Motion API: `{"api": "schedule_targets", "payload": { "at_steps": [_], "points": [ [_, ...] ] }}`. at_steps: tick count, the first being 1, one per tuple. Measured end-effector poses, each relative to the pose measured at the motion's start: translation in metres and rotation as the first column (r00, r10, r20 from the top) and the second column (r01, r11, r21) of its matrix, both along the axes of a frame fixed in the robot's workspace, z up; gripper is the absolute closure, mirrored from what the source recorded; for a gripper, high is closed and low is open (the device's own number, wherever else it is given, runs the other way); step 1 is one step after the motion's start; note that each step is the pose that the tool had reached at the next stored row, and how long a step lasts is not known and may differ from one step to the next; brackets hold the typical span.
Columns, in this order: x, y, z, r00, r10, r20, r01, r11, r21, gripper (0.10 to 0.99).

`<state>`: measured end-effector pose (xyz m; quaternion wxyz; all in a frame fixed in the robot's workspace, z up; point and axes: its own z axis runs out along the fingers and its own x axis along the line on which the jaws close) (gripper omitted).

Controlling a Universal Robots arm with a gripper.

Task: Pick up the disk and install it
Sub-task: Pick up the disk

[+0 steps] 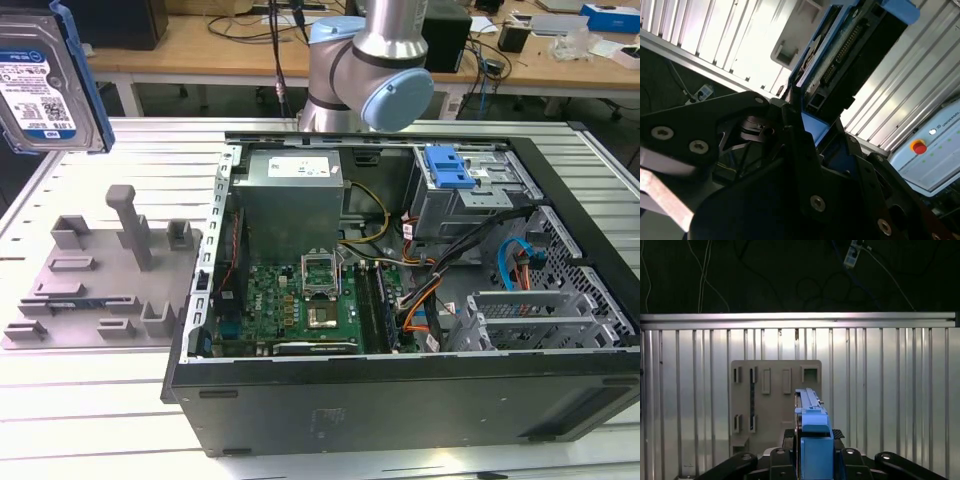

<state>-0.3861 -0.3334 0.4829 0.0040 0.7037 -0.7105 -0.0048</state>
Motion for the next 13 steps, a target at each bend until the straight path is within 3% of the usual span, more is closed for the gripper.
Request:
{"api": "schedule_targets", "payload": {
  "at_steps": [13],
  "points": [
    [0.0387,-0.0269,0.0020,1.0000,0.000,0.0000,0.000,1.0000,0.000,0.718]
  ]
}}
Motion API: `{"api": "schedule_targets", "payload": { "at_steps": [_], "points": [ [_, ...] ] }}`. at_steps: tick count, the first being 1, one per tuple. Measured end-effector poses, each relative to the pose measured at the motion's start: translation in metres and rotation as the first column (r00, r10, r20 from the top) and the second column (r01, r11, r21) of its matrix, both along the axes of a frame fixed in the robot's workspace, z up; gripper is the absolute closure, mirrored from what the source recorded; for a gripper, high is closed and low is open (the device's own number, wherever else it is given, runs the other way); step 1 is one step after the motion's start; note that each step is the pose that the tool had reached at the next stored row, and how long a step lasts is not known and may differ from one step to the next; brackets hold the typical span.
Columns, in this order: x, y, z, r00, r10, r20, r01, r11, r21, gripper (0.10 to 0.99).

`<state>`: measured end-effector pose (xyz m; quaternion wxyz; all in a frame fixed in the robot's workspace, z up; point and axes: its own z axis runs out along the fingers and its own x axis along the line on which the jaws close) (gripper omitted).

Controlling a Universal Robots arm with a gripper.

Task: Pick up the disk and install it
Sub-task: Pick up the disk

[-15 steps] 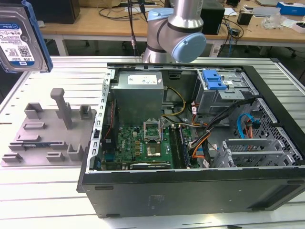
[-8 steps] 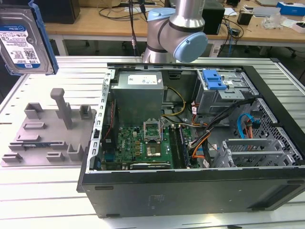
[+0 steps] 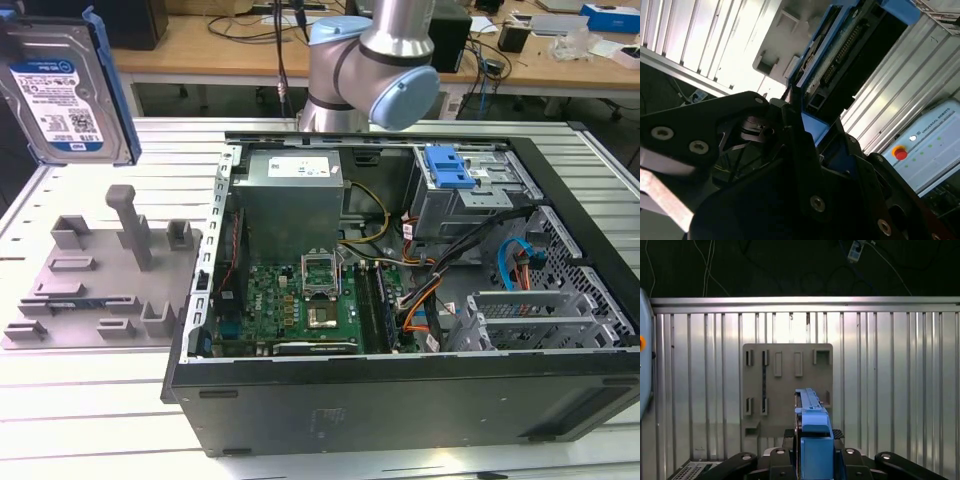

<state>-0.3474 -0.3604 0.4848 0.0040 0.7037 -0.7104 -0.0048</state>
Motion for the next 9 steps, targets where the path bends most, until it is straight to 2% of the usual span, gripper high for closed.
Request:
{"api": "schedule_targets", "payload": {
  "at_steps": [8,9],
  "points": [
    [0.0190,-0.0143,0.0009,1.0000,0.000,0.0000,0.000,1.0000,0.000,0.718],
    [0.0235,-0.0178,0.0010,1.0000,0.000,0.0001,0.000,1.0000,0.000,0.718]
  ]
}}
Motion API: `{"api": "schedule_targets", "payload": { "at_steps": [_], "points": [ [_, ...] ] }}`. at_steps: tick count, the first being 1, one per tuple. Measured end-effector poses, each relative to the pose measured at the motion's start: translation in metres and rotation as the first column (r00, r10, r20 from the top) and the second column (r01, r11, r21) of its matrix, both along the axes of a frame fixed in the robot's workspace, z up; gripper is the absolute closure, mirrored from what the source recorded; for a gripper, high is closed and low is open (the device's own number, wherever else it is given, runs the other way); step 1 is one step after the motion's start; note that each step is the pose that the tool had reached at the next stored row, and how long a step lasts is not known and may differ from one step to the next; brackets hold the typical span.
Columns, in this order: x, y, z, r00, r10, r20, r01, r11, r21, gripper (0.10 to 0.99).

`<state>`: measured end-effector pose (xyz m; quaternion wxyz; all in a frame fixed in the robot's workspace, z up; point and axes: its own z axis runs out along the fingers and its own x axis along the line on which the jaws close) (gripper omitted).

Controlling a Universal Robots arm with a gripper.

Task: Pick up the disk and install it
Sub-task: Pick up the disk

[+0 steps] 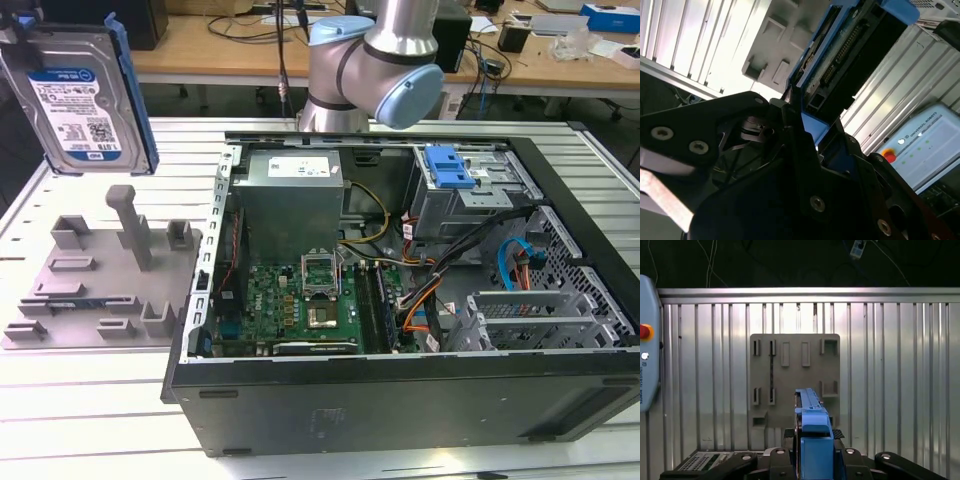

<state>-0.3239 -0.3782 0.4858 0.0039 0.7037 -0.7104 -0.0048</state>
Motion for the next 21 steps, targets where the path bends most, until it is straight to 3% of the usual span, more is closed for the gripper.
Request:
{"api": "schedule_targets", "payload": {
  "at_steps": [6,13,15,17,21],
  "points": [
    [0.0264,-0.0190,0.0004,1.0000,0.000,0.0000,0.000,1.0000,0.000,0.718],
    [0.0537,-0.0366,0.0004,1.0000,0.000,-0.0001,0.000,1.0000,0.000,0.718],
    [0.0674,-0.0439,0.0004,1.0000,0.000,-0.0001,0.000,1.0000,0.000,0.718],
    [0.0754,-0.0476,0.0004,1.0000,0.000,-0.0001,0.000,1.0000,0.000,0.718],
    [0.1012,-0.0570,0.0004,1.0000,0.000,-0.0001,0.000,1.0000,0.000,0.718]
  ]
}}
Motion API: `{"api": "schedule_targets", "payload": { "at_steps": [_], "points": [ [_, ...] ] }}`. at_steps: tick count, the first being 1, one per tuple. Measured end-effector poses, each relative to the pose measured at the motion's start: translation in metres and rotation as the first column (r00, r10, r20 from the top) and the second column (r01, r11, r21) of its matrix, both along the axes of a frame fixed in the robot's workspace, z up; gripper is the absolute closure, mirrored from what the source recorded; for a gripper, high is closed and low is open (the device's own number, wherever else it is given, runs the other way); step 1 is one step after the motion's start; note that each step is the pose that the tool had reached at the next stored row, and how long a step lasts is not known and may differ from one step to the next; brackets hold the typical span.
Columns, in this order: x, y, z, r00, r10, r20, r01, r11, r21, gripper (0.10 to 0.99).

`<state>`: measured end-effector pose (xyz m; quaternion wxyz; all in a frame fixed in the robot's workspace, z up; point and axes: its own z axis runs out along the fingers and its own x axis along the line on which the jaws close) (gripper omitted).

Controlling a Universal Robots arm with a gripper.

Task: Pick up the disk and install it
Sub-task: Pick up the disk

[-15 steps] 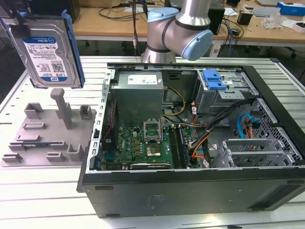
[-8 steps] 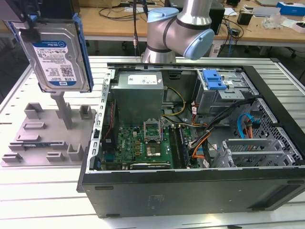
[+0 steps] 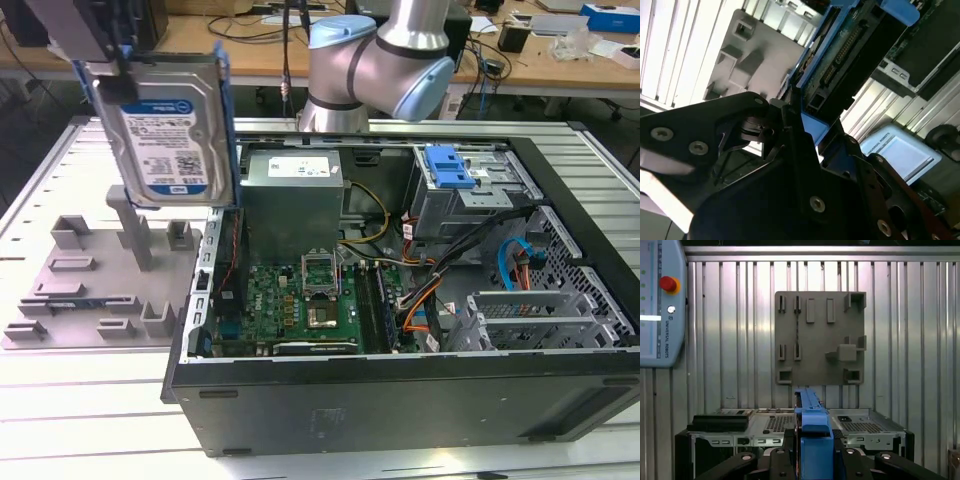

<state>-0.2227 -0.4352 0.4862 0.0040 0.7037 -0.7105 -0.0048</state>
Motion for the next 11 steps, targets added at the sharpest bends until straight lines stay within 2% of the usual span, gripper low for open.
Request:
{"api": "schedule_targets", "payload": {
  "at_steps": [5,6,11],
  "points": [
    [0.0306,-0.0103,0.0000,1.0000,0.000,0.0000,0.000,1.0000,0.000,0.718],
    [0.0400,-0.0134,0.0000,1.0000,0.000,0.0000,0.000,1.0000,0.000,0.718],
    [0.0631,-0.0216,0.0000,1.0000,0.000,0.0000,0.000,1.0000,0.000,0.718]
  ]
}}
